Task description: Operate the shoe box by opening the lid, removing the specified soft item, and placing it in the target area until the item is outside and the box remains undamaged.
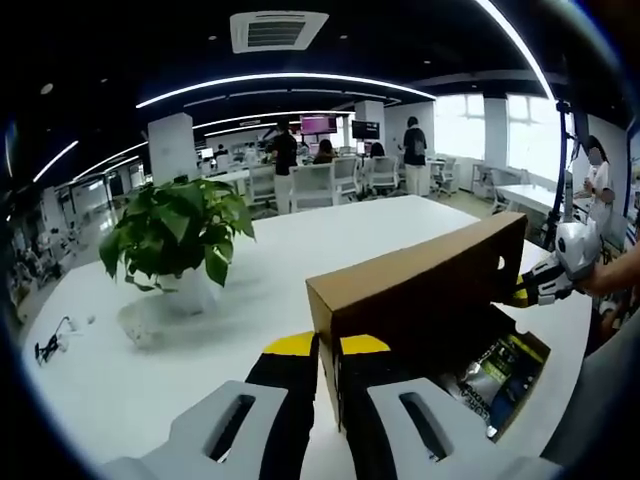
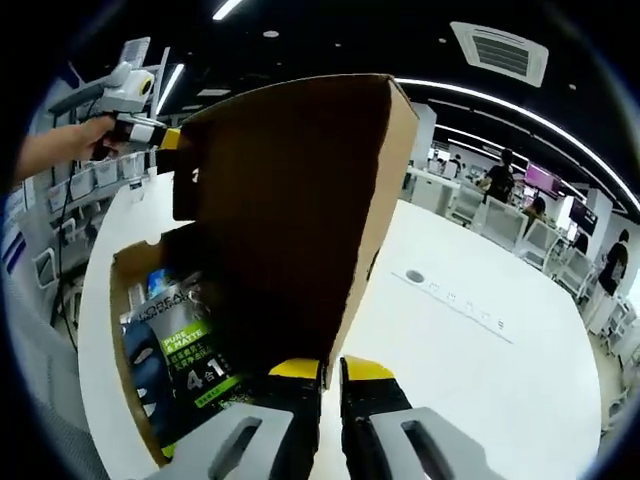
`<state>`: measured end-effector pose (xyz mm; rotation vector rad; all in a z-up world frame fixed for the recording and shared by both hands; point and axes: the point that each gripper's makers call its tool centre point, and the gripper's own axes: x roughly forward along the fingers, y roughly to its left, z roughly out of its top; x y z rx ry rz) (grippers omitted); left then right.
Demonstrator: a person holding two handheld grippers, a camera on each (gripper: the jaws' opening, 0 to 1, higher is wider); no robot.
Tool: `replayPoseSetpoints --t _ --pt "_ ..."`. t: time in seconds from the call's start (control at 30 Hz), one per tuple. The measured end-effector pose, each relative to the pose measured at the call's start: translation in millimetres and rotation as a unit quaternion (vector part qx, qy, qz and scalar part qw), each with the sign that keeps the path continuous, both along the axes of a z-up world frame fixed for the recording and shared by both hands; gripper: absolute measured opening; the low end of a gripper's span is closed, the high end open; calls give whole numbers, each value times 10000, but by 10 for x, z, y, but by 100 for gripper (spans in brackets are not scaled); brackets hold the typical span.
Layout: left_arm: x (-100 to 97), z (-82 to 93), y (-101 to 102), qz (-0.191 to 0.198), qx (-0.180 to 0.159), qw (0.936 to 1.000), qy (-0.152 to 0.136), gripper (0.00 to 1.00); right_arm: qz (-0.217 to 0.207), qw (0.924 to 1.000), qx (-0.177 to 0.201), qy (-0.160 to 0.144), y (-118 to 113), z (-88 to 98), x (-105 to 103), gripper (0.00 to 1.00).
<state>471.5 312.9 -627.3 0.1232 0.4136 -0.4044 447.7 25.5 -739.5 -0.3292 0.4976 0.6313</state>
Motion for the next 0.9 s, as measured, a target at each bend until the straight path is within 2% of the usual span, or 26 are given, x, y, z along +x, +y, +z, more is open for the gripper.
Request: replayPoseSetpoints --t 0.17,0.57,0.9 --pt "59 -13 -6 2 30 10000 -26 4 -103 9999 16 -6 -22 3 30 0" --pt "130 -36 -16 36 37 10000 -25 5 -62 9999 -70 -67 -26 19 48 0" --pt "52 -238 51 124 65 9997 193 10 -39 9999 -127 -44 -25 21 66 0"
